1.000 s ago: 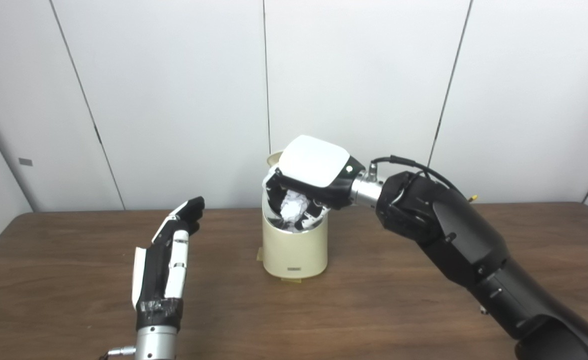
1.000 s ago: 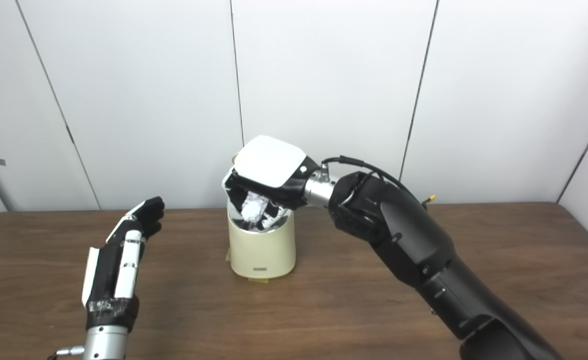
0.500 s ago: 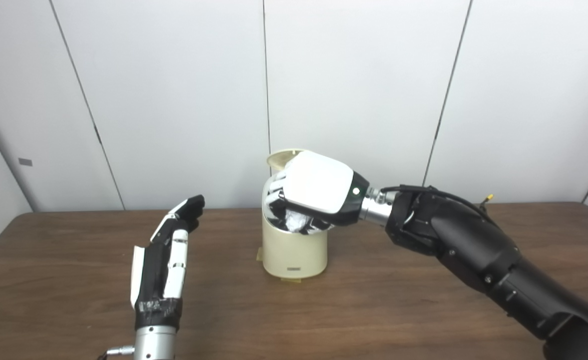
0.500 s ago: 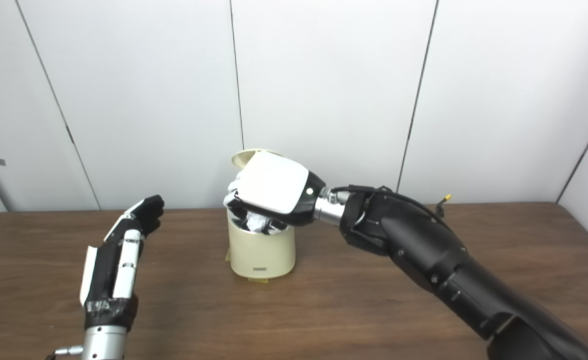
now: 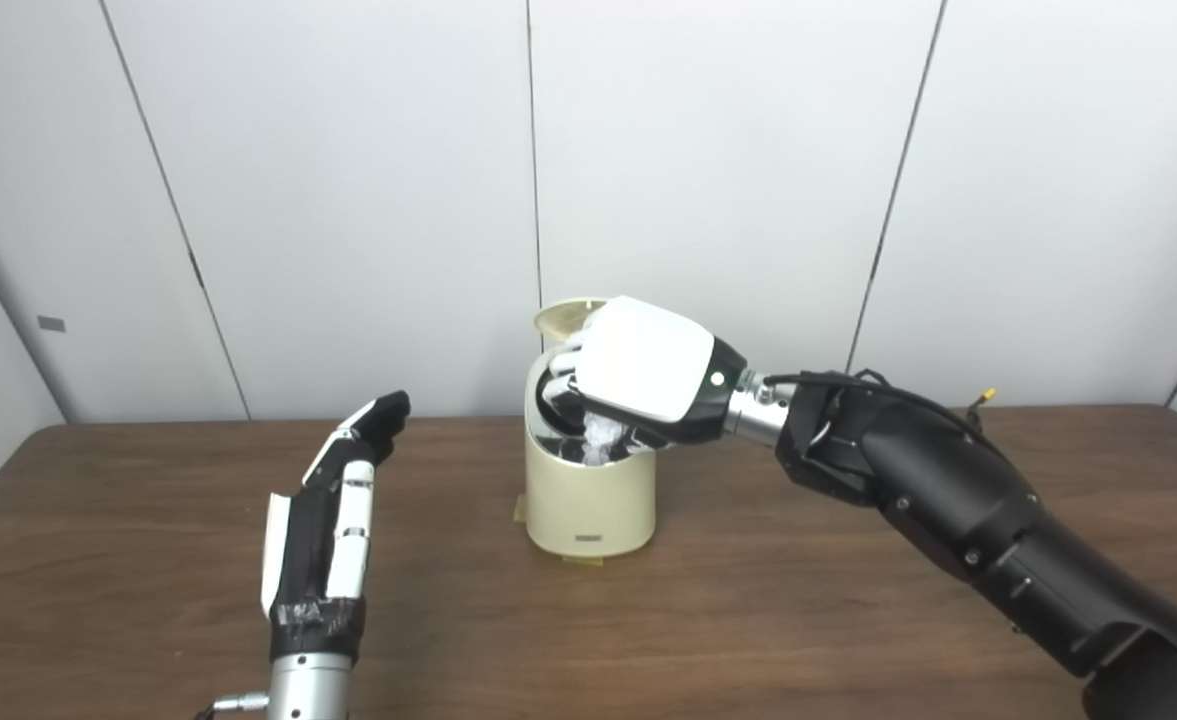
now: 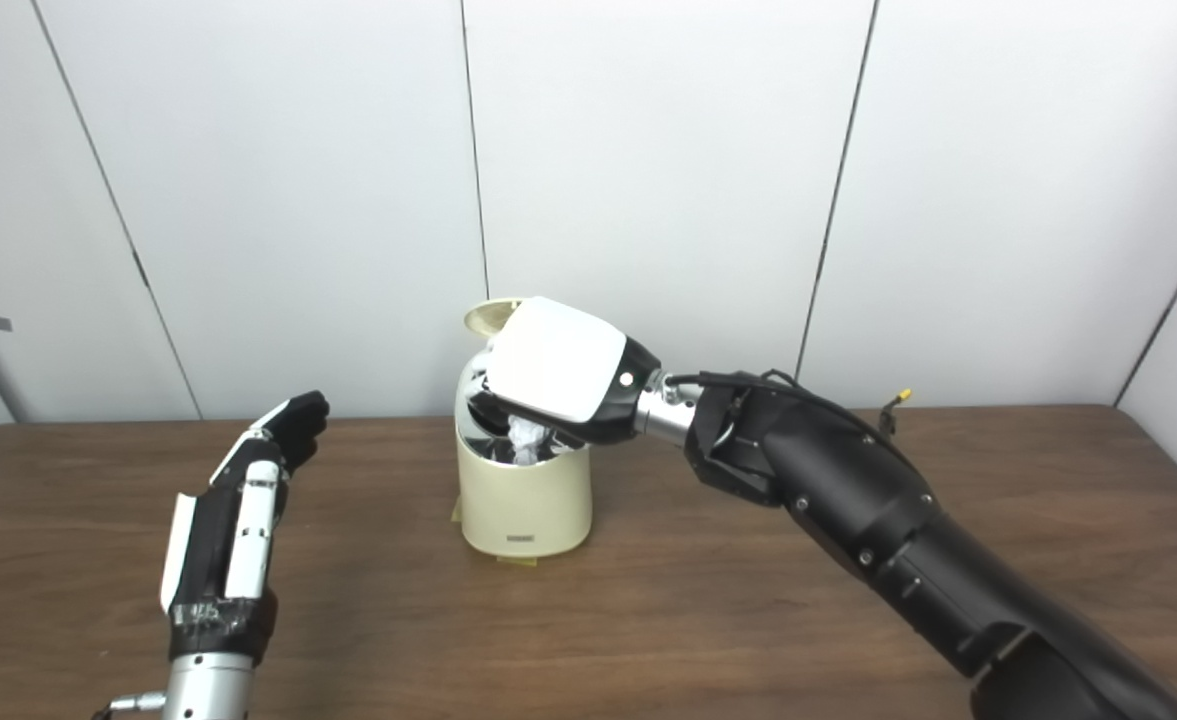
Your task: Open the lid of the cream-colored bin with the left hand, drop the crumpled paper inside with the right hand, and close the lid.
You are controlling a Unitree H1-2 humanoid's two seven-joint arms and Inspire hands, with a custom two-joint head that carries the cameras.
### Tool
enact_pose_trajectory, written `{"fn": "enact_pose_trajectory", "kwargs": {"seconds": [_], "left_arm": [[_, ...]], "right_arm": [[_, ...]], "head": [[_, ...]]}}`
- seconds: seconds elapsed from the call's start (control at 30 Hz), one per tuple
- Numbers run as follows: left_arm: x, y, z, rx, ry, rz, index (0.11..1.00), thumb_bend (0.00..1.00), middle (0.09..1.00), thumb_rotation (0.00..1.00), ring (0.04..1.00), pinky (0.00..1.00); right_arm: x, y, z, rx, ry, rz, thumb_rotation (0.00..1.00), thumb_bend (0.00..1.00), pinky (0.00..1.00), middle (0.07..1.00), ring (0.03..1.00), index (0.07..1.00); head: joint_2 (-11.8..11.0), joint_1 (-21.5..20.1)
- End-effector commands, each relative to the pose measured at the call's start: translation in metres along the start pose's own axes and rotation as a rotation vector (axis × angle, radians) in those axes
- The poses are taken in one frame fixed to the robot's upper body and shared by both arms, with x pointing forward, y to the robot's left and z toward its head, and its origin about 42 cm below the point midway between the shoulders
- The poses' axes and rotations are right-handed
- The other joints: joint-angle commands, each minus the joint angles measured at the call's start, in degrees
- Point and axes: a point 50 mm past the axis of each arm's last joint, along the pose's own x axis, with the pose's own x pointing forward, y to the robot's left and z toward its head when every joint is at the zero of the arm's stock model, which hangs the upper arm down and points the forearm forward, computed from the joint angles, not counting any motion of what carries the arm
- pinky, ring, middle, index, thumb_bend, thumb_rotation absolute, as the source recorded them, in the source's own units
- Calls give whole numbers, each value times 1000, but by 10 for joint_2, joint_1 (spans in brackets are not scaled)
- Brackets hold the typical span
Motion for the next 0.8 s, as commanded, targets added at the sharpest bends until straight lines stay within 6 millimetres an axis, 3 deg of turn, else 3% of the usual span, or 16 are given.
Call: {"fn": "enact_pose_trajectory", "kwargs": {"seconds": [0.0, 0.2, 0.27, 0.3, 0.33, 0.4, 0.77], "left_arm": [[7, -3, 11, -17, -61, -9, 821, 177, 837, 881, 872, 927], [8, -4, 10, -16, -62, -11, 817, 174, 828, 850, 858, 886], [8, -4, 9, -21, -63, -11, 816, 173, 827, 843, 857, 889], [8, -5, 9, -23, -64, -11, 817, 172, 827, 843, 857, 892], [8, -5, 9, -25, -66, -12, 819, 170, 828, 844, 856, 892], [9, -5, 9, -25, -68, -14, 821, 166, 828, 849, 857, 889], [9, -6, 9, -20, -73, -8, 807, 156, 818, 845, 853, 871]], "right_arm": [[9, -21, -18, -41, 57, -93, 0, 490, 339, 574, 505, 460], [12, -24, -18, -16, 79, -112, 0, 490, 351, 578, 506, 492], [12, -27, -18, -11, 90, -101, 103, 515, 431, 621, 574, 491], [13, -29, -18, -11, 94, -97, 82, 726, 443, 631, 586, 538], [13, -30, -18, -12, 97, -94, 73, 864, 449, 638, 594, 568], [13, -32, -18, -9, 101, -92, 72, 965, 451, 644, 598, 587], [15, -35, -20, -11, 99, -84, 101, 1000, 465, 661, 616, 621]], "head": [[0, -1], [-2, -1], [-3, -1], [-3, -1], [-4, -1], [-4, -1], [-6, -2]]}}
